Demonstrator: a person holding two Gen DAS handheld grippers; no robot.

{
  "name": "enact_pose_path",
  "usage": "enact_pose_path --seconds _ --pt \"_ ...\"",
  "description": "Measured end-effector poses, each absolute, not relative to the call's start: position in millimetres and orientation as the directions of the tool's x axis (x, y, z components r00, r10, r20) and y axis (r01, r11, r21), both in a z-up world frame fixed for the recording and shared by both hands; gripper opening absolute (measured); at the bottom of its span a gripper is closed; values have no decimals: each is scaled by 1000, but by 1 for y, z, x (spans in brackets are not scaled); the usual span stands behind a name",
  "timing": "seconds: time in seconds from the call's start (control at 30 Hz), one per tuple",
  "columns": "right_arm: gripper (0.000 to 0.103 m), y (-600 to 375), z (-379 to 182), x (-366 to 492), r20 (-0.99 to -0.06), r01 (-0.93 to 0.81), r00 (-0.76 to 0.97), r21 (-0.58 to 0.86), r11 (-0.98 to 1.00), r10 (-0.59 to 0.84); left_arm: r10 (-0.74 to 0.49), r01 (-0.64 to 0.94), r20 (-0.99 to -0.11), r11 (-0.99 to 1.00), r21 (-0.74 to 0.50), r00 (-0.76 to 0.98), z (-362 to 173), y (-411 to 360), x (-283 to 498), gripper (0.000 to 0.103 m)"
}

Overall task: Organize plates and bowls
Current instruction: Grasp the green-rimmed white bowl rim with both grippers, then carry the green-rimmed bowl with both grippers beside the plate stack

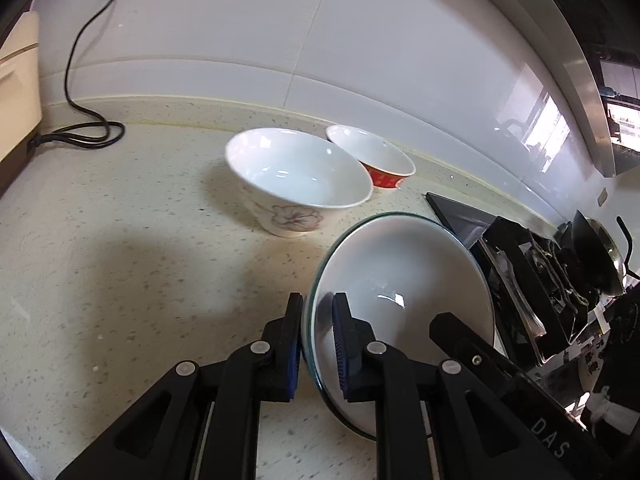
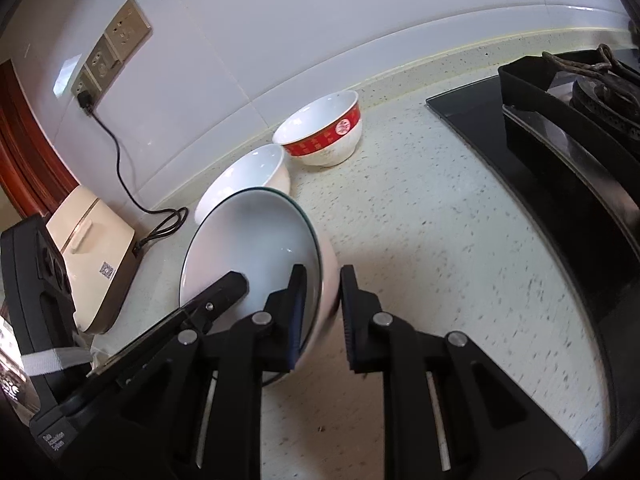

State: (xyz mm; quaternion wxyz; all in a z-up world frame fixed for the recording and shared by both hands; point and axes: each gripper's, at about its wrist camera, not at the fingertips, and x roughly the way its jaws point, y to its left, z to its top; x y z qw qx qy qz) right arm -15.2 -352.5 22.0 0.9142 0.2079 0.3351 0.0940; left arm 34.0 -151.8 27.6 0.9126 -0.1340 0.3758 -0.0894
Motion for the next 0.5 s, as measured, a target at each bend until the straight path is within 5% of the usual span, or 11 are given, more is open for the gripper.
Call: enact_pose_path --seconds 0.5 --pt "20 -297 23 -40 -561 -125 742 421 898 366 -185 -29 -624 948 -317 760 28 -100 -12 15"
